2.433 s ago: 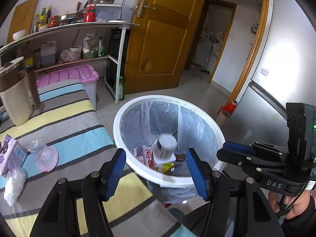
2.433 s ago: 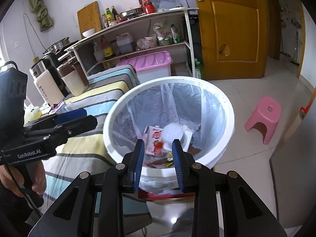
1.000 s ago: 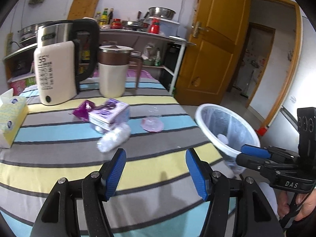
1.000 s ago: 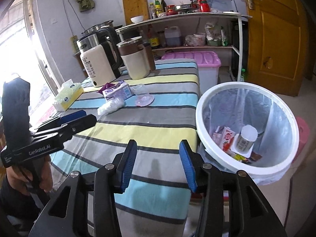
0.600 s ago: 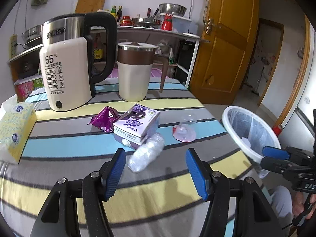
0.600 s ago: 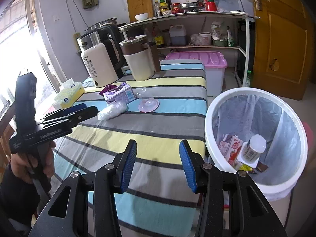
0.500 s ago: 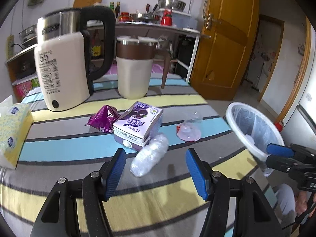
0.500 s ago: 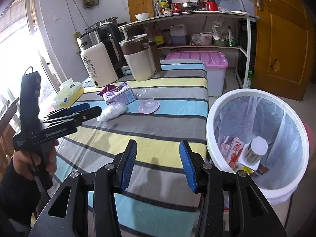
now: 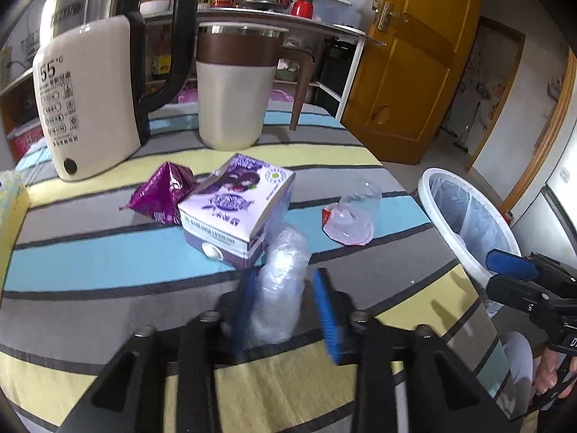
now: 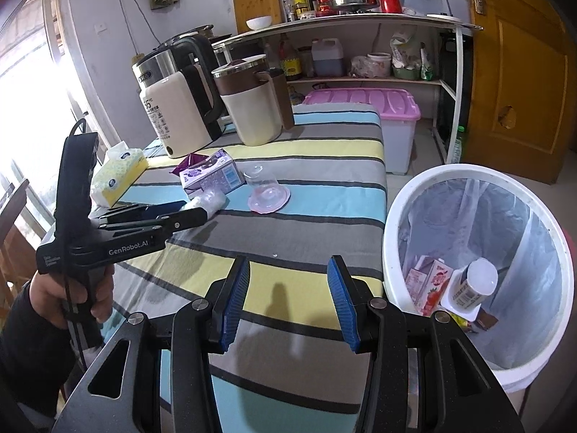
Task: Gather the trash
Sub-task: 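Grasp the crumpled clear plastic bag with the left tool while the right tool grasps the clear cup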
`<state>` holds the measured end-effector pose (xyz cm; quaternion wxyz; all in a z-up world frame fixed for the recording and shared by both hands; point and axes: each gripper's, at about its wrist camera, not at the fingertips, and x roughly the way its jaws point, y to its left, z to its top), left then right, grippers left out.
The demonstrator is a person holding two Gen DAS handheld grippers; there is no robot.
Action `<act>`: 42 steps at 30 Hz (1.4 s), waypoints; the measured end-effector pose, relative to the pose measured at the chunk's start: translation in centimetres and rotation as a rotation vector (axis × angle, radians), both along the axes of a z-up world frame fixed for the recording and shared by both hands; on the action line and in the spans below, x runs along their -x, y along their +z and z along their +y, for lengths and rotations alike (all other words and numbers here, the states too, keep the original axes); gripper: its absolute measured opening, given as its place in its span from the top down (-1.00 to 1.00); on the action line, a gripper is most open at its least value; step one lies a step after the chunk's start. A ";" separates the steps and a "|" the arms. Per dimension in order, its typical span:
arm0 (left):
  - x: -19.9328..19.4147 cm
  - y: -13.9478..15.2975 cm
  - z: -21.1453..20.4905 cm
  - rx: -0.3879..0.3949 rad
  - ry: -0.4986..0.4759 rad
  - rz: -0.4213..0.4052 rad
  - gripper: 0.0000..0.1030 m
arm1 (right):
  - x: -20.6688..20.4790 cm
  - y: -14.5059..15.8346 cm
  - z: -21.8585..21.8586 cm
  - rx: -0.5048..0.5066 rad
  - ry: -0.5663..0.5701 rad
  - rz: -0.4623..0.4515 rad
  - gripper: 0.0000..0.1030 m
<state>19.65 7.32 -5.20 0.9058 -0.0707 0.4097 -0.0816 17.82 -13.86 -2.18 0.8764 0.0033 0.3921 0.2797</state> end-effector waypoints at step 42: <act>5.0 0.6 3.1 0.114 0.108 -0.062 0.57 | -8.2 -1.6 9.1 0.061 0.057 0.017 0.38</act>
